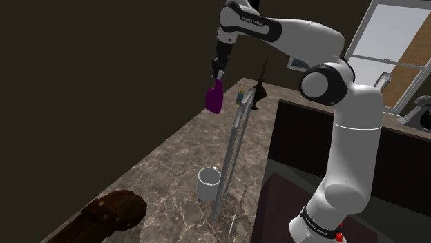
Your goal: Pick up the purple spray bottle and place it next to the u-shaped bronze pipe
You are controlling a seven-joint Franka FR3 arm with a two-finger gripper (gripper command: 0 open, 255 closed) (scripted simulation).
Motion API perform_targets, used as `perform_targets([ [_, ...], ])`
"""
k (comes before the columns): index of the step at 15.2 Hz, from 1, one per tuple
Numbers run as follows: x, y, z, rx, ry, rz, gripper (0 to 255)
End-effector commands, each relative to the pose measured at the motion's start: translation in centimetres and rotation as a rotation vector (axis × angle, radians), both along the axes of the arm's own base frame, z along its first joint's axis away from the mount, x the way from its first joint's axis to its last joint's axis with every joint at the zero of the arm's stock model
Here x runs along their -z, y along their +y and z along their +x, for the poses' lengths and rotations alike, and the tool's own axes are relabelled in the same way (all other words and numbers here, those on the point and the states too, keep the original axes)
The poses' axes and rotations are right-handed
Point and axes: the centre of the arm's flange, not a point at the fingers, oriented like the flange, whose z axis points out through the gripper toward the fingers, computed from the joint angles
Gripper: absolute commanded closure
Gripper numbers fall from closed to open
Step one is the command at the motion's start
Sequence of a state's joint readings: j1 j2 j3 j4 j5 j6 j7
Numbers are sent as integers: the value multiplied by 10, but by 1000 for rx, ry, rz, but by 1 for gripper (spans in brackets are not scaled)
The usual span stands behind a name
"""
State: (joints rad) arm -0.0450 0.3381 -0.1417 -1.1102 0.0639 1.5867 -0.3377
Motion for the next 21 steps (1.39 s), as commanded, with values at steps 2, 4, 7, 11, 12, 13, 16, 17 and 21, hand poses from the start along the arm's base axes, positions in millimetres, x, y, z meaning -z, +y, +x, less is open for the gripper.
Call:
perform_targets([
  [2,-6,33,-18,0,0,0,255],
  [4,-10,56,-29,0,0,0,255],
  [7,-15,91,-47,0,0,0,255],
  [11,-23,138,-71,0,0,0,255],
  [12,-25,150,-77,0,0,0,255],
  [13,-27,161,-82,0,0,0,255],
  [16,-33,196,-100,0,0,0,255],
  [17,-34,208,-106,0,0,0,255],
  [21,-42,254,-130,0,0,0,255],
])
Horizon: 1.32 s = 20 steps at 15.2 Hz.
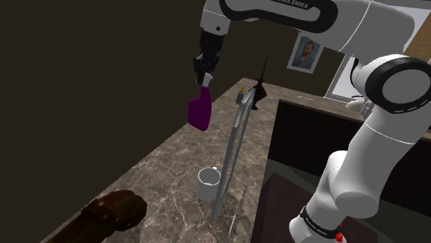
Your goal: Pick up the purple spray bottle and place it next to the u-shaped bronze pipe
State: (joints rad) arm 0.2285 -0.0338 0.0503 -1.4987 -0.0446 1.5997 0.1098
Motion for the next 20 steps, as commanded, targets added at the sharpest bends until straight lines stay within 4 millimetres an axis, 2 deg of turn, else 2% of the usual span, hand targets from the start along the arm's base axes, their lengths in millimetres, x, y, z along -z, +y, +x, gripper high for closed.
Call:
perform_targets([
  [1,-4,24,-14,1,0,0,255],
  [20,-40,246,-126,1,0,0,255],
])
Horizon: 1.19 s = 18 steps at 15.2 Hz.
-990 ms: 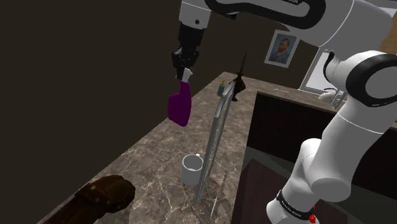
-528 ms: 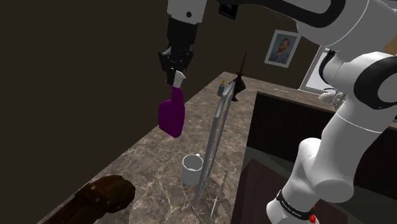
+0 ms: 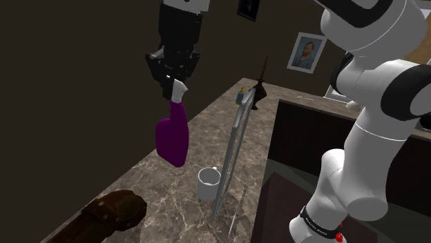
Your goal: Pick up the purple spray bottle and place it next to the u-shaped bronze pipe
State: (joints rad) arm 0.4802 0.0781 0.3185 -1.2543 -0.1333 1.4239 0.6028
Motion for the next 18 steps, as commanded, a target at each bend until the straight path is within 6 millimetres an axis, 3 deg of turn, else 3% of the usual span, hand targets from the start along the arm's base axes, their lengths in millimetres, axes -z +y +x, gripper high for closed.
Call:
perform_targets([
  [1,-6,23,-12,2,0,1,255],
  [9,-20,114,-58,2,0,1,255],
  [18,27,114,-58,2,0,1,255],
])
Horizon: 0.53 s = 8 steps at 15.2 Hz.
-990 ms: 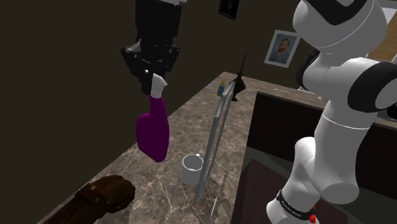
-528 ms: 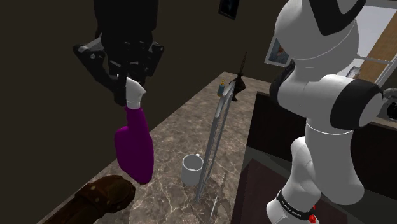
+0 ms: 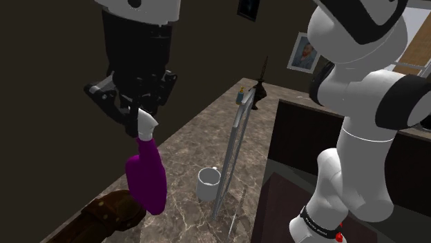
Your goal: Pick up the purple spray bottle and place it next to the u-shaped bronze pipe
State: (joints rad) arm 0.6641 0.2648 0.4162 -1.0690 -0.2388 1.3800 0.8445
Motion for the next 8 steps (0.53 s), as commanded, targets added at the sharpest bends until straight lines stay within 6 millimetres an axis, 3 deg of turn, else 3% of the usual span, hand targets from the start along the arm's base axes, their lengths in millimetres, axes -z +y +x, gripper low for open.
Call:
perform_targets([
  [1,11,1,0,0,0,1,255],
  [8,48,1,0,0,0,1,255],
])
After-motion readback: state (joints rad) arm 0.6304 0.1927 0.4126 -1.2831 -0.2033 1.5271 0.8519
